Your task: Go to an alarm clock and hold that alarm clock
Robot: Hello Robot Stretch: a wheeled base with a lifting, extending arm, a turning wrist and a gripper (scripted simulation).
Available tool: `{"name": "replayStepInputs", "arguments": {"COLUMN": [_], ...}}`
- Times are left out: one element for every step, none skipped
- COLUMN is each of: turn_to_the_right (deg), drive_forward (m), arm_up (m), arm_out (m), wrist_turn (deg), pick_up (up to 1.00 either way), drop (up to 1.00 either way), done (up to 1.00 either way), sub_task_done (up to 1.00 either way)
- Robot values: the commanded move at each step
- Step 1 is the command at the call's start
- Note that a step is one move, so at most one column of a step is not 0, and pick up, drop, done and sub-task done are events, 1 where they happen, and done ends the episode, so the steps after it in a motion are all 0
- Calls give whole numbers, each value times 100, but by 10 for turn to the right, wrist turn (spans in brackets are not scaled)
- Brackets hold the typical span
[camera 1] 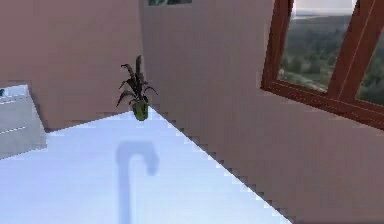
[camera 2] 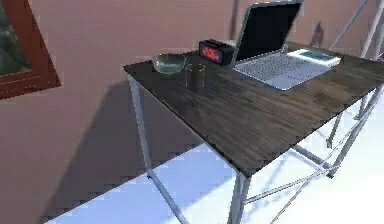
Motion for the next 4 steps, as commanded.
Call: {"name": "replayStepInputs", "arguments": {"turn_to_the_right": [450, 0, -270, 450], "drive_forward": [0, 15, 0, 0], "arm_up": [0, 0, 0, 0], "arm_out": [0, 0, 0, 0], "wrist_turn": [0, 0, 0, 0], "pick_up": [0, 0, 0, 0], "drop": [0, 0, 0, 0], "done": [0, 0, 0, 0], "sub_task_done": [0, 0, 0, 0]}}
